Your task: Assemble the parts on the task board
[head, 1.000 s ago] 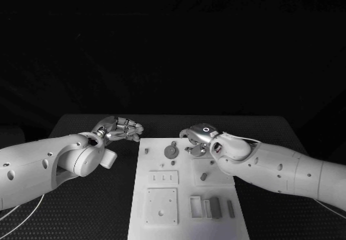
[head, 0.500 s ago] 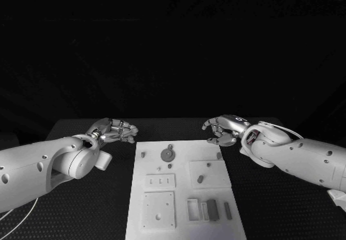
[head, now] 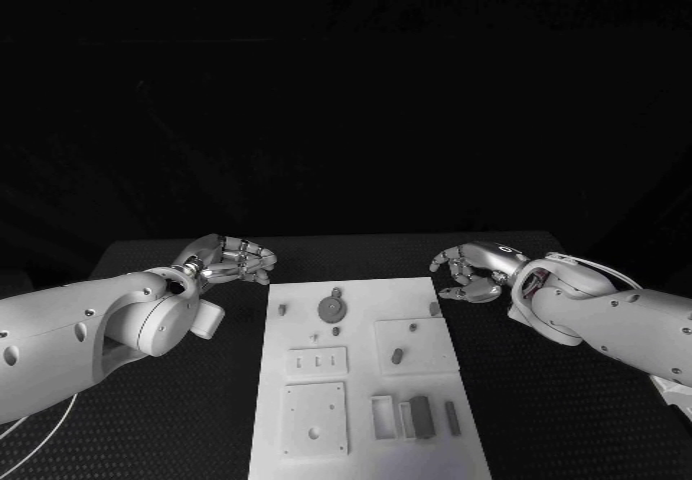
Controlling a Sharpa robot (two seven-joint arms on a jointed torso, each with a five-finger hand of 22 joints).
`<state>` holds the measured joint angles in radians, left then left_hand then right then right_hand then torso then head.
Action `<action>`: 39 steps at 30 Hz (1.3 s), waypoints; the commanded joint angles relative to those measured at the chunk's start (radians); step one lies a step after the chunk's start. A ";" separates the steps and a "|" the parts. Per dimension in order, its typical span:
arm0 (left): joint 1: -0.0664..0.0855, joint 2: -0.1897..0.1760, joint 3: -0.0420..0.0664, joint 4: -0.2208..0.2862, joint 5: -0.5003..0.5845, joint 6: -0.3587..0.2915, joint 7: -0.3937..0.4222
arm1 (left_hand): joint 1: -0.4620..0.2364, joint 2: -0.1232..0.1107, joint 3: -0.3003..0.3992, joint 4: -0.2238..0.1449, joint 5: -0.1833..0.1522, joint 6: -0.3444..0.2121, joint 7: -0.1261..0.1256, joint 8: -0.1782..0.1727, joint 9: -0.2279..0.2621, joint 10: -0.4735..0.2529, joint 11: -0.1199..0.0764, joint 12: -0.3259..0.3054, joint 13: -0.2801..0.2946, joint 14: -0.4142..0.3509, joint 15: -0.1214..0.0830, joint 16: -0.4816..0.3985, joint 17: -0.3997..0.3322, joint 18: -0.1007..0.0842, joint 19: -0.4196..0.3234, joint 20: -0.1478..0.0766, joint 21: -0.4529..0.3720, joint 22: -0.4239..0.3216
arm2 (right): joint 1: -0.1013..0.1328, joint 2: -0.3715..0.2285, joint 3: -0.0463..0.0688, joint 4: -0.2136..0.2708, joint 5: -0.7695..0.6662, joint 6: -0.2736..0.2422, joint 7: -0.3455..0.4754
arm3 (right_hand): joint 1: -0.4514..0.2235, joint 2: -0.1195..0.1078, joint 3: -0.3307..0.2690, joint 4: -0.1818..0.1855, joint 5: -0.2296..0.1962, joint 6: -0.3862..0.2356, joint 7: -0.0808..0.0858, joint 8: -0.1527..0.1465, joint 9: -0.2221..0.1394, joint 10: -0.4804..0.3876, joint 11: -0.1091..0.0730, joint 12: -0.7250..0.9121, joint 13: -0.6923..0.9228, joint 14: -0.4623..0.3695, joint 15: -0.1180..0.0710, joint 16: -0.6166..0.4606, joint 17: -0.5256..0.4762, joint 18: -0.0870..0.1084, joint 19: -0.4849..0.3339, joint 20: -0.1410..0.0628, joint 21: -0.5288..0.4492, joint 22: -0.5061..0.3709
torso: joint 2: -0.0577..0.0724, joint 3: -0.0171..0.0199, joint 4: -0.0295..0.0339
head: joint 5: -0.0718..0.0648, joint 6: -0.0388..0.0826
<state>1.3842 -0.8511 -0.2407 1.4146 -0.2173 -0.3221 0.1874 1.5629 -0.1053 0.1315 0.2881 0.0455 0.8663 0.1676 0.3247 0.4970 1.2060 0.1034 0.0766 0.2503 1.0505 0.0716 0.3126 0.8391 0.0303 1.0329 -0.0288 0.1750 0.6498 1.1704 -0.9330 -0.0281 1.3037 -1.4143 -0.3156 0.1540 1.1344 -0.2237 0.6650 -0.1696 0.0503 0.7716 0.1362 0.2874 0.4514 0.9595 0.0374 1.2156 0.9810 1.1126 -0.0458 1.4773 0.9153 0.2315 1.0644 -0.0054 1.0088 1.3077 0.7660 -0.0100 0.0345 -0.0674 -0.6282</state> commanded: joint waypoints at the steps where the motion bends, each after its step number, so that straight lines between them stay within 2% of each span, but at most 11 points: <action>1: 0.001 0.003 0.001 0.005 -0.005 0.006 0.011 | 0.009 0.001 -0.008 0.000 0.004 0.007 -0.001 0.004 0.001 0.006 0.003 0.004 0.001 0.006 0.002 -0.005 0.001 0.012 0.006 0.003 -0.006 0.002 | -0.012 0.000 -0.004 -0.013 -0.011 0.018 0.019 | 0.000 -0.013 -0.002 -0.005 0.000 0.055 0.038 -0.003 -0.001 -0.045 0.025 0.001 -0.002 -0.010 0.003 0.001 -0.002 0.030 -0.010 -0.001 -0.004 0.018 | 0.001 0.0029 -0.0053 | -0.001 -0.002; 4: 0.001 0.001 0.001 0.008 -0.004 0.004 0.006 | 0.008 -0.002 -0.011 0.001 0.004 -0.001 0.002 -0.002 -0.001 0.000 0.006 -0.001 0.001 0.007 0.002 -0.007 0.003 0.012 0.007 0.003 -0.007 0.002 | -0.023 0.000 -0.010 -0.021 -0.013 0.013 0.020 | 0.000 -0.018 -0.002 -0.005 0.000 0.051 0.039 -0.005 -0.003 -0.051 0.026 -0.001 -0.003 -0.016 0.004 -0.002 -0.003 0.030 -0.015 0.002 -0.007 0.017 | 0.000 0.0039 -0.0040 | 0.003 -0.007; 8: 0.001 0.001 0.001 0.007 -0.004 0.003 0.007 | 0.008 -0.003 -0.011 0.001 0.004 -0.002 0.003 -0.003 -0.001 -0.001 0.007 -0.002 0.001 0.007 0.002 -0.008 0.003 0.012 0.007 0.003 -0.007 0.003 | -0.038 0.005 -0.011 -0.028 -0.015 0.009 0.018 | -0.002 -0.025 -0.002 -0.003 0.000 0.044 0.041 -0.009 -0.004 -0.055 0.028 -0.001 -0.004 -0.020 0.005 -0.004 -0.004 0.030 -0.020 0.005 -0.009 0.017 | 0.000 0.0038 -0.0042 | 0.001 -0.009; 12: 0.001 0.002 0.001 0.008 -0.004 0.003 0.007 | 0.008 -0.003 -0.012 0.001 0.004 -0.003 0.004 -0.003 -0.001 -0.001 0.007 -0.003 0.001 0.007 0.002 -0.008 0.004 0.012 0.007 0.003 -0.008 0.003 | -0.045 0.016 -0.015 -0.041 -0.074 0.010 0.013 | -0.004 -0.030 -0.002 -0.001 0.000 0.044 0.042 -0.009 -0.005 -0.058 0.030 -0.002 -0.005 -0.024 0.007 -0.005 -0.005 0.030 -0.023 0.007 -0.011 0.017 | 0.000 0.0018 -0.0031 | -0.002 -0.009; 17: 0.001 0.003 0.001 0.008 -0.004 0.002 0.002 | 0.006 -0.001 -0.012 0.002 0.004 -0.004 0.005 -0.004 -0.001 -0.002 0.008 -0.004 0.001 0.008 0.002 -0.009 0.004 0.012 0.007 0.003 -0.008 0.003 | -0.054 0.035 -0.016 -0.062 -0.063 -0.004 0.010 | -0.010 -0.034 -0.003 0.005 0.000 0.044 0.043 -0.009 -0.005 -0.060 0.030 -0.002 -0.006 -0.027 0.008 -0.007 -0.006 0.030 -0.026 0.010 -0.013 0.016 | 0.000 0.0019 -0.0021 | -0.007 -0.011; 21: 0.001 0.003 0.001 0.007 -0.004 0.003 0.001 | 0.007 -0.001 -0.011 0.001 0.004 -0.004 0.005 -0.005 -0.001 -0.002 0.008 -0.004 0.001 0.008 0.002 -0.009 0.005 0.012 0.007 0.003 -0.008 0.003 | -0.071 0.056 -0.016 -0.081 -0.064 -0.023 0.009 | -0.016 -0.031 -0.003 0.012 0.000 0.049 0.042 -0.006 -0.004 -0.059 0.030 0.000 -0.007 -0.027 0.008 -0.006 -0.007 0.030 -0.025 0.011 -0.012 0.017 | 0.000 0.0034 -0.0046 | -0.002 -0.011; 23: 0.000 0.003 0.001 0.005 -0.004 0.004 0.001 | 0.007 -0.001 -0.011 0.001 0.004 -0.004 0.005 -0.005 -0.001 -0.003 0.008 -0.004 0.001 0.008 0.002 -0.010 0.005 0.012 0.007 0.003 -0.008 0.003 | -0.079 0.067 -0.015 -0.089 -0.064 -0.025 0.007 | -0.019 -0.027 -0.004 0.017 0.000 0.056 0.041 -0.003 -0.003 -0.056 0.029 0.002 -0.008 -0.025 0.007 -0.004 -0.007 0.030 -0.023 0.011 -0.011 0.017 | 0.000 0.0042 -0.0040 | -0.003 -0.012; 30: 0.000 0.004 0.001 0.003 -0.004 0.007 0.001 | 0.006 0.000 -0.011 0.001 0.004 -0.004 0.005 -0.005 -0.001 -0.003 0.008 -0.004 0.001 0.008 0.002 -0.010 0.005 0.012 0.007 0.003 -0.009 0.004 | -0.103 0.096 -0.016 -0.113 -0.064 -0.049 0.005 | -0.025 -0.017 -0.004 0.027 0.000 0.082 0.032 0.012 0.002 -0.050 0.021 0.006 -0.010 -0.019 0.000 0.000 -0.008 0.030 -0.017 0.009 -0.007 0.017 | 0.000 0.0011 0.0008 | -0.002 -0.015; 34: -0.001 0.005 0.001 0.000 -0.004 0.008 0.001 | 0.006 0.000 -0.011 0.001 0.004 -0.004 0.005 -0.005 -0.001 -0.003 0.008 -0.005 0.001 0.008 0.002 -0.010 0.005 0.012 0.007 0.003 -0.009 0.004 | -0.105 0.105 -0.016 -0.122 -0.065 -0.060 -0.001 | -0.027 -0.008 -0.004 0.031 0.000 0.092 0.027 0.016 0.003 -0.043 0.015 0.009 -0.013 -0.014 -0.006 0.003 -0.009 0.030 -0.012 0.006 -0.004 0.018 | 0.000 0.0021 0.0004 | 0.001 -0.018; 39: -0.001 0.005 0.000 0.001 -0.004 0.010 0.000 | 0.005 0.000 -0.011 0.002 0.004 -0.005 0.005 -0.005 -0.001 -0.003 0.008 -0.005 0.001 0.008 0.002 -0.011 0.005 0.012 0.007 0.003 -0.009 0.004 | -0.105 0.104 -0.015 -0.129 -0.066 -0.064 -0.006 | -0.028 -0.002 -0.004 0.034 0.000 0.099 0.023 0.020 0.004 -0.039 0.012 0.010 -0.015 -0.010 -0.009 0.005 -0.009 0.030 -0.008 0.003 -0.002 0.018 | 0.000 0.0003 -0.0005 | 0.000 -0.021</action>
<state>1.3827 -0.8482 -0.2409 1.4136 -0.2186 -0.3218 0.1827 1.5630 -0.1052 0.1261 0.2880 0.0455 0.8662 0.1676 0.3245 0.4967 1.2022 0.1071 0.0764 0.2499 1.0504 0.0716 0.3088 0.8430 0.0301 1.0365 -0.0250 0.1711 0.6521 1.0699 -0.8296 -0.0410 1.1779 -1.4632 -0.3755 0.1571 1.1079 -0.2339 0.6597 -0.1417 0.0503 0.7721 0.1357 0.3026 0.4540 0.9594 0.0372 1.2195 0.9671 1.1026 -0.0497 1.4772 0.9068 0.2326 1.0515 -0.0025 1.0005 1.3077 0.7663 -0.0083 0.0345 -0.0667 -0.6477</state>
